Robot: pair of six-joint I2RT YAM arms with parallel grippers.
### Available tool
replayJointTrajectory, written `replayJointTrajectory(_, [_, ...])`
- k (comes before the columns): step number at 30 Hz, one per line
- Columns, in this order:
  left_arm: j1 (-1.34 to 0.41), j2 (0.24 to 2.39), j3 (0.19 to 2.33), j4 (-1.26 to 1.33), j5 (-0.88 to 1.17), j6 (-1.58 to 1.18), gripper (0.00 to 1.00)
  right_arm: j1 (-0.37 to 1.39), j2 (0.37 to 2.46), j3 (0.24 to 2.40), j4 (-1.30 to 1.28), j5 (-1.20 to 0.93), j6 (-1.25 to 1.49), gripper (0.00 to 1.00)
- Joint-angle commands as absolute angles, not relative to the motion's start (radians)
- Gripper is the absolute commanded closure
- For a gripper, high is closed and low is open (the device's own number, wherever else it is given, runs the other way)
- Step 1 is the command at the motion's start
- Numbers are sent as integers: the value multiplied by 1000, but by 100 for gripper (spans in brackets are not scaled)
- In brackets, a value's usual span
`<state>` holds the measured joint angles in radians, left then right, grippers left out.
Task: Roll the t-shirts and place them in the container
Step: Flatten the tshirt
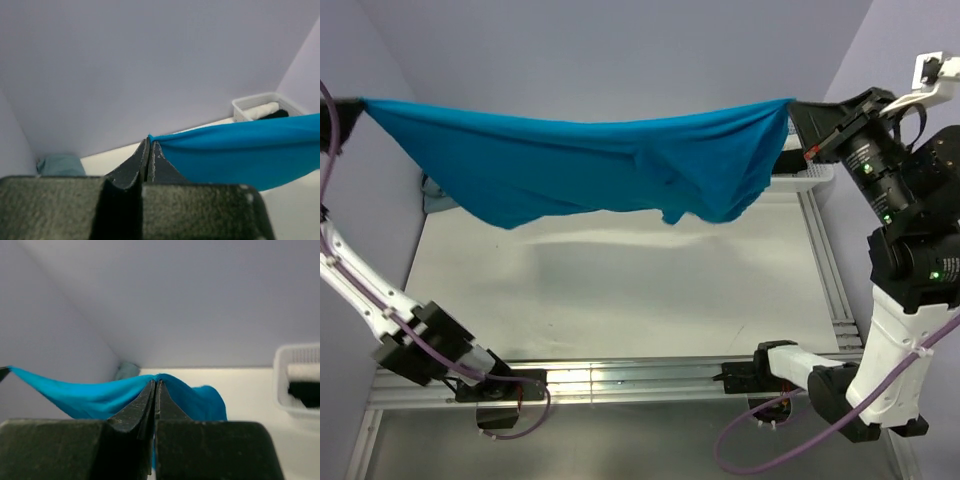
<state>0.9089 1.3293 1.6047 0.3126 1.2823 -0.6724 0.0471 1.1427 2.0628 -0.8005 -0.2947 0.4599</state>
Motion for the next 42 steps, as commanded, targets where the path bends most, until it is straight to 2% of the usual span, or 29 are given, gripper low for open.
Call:
replayJointTrajectory(1, [836,1514,1888,-33,1256,-538,100,35,1282,2131,-776,-353,488,100])
replayJointTrajectory(3, [738,1692,2157,-365,1182,-361,100,32,1385,2146,-735,-389,500,100])
replayJointTrajectory(6, [628,1903,2378,-461,1152,-362,100,31,1537,2201,-669,-433,520,100])
replayJointTrajectory(9, [526,2027,2457,-462,1033,-307,100,32,1690,2270,-580,-443,532,100])
replayJointTrajectory(11, [459,2101,2459,-370,941,-313,100,26,1863,2461,-562,-451,548,100])
replayJointTrajectory(13, [413,2178,2557,-331,896,-354,100,18,1969,2622,-490,-466,593,100])
replayJointTrajectory(14, [400,2247,2594,-306,850,-373,100,17,2035,2640,-450,-465,612,100])
replayJointTrajectory(19, [377,2296,2631,-144,727,-448,100,8,2054,2528,-207,-388,673,100])
replayJointTrajectory(25, [413,2281,2609,-127,718,-430,100,-54,2042,2530,-183,-368,730,100])
replayJointTrajectory(31, [449,2189,2510,-267,782,-318,100,-75,1875,2222,-190,-388,747,100])
replayJointTrajectory(35, [449,2057,2247,-429,772,-52,100,-71,1755,1920,-163,-428,758,100])
replayJointTrajectory(37, [453,2013,2165,-567,744,87,100,-68,1650,1688,-114,-431,756,100])
replayJointTrajectory(42, [483,1815,1742,-715,684,431,100,-66,1433,1211,-69,-416,736,100])
